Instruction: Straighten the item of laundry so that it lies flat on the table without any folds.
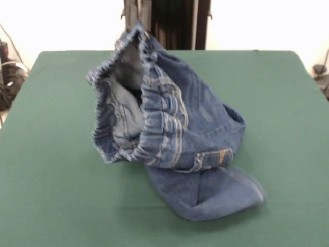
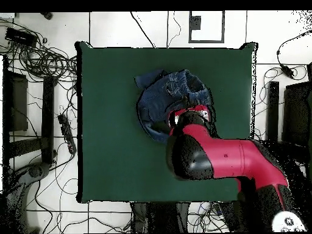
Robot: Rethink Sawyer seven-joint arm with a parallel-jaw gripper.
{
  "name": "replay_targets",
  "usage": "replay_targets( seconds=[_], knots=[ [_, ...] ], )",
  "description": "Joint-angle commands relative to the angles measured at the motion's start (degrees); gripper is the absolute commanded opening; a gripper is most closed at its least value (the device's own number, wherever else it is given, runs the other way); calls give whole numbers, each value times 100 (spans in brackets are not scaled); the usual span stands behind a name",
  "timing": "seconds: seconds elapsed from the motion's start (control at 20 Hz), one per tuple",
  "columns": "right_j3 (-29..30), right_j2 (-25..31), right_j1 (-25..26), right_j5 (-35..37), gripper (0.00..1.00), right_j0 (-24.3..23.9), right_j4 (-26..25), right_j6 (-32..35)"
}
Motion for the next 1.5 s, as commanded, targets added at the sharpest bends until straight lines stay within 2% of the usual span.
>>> replay_targets(
  seconds=[0.05,0.1,0.15,0.25,0.45,0.55,0.7,0.9,1.0,1.1,1.3,1.35,1.4,1.5],
  knots=[
    [972,1080,-1171,-49,0,-969,163,-145],
    [1046,1287,-1255,-78,0,-1112,181,-194],
    [1259,1958,-1445,-128,0,-1549,335,-400],
    [1518,2631,-1693,-78,0,-1967,640,-513],
    [1775,3510,-1983,-254,0,-2425,772,-397],
    [1818,3722,-1976,-388,0,-2533,660,-235],
    [1762,3417,-1952,-470,0,-2338,363,0],
    [1858,3808,-2079,-451,0,-2589,466,-21],
    [1889,3989,-2213,-301,0,-2687,654,-94],
    [1949,4413,-2395,-132,0,-2930,1017,-231],
    [1980,5302,-2833,303,0,-3405,1976,-621],
    [1958,5668,-2933,425,0,-3611,2250,-732],
    [1936,5865,-2988,529,0,-3724,2387,-797],
    [1839,6601,-3038,768,0,-4153,2591,-803]
  ],
)
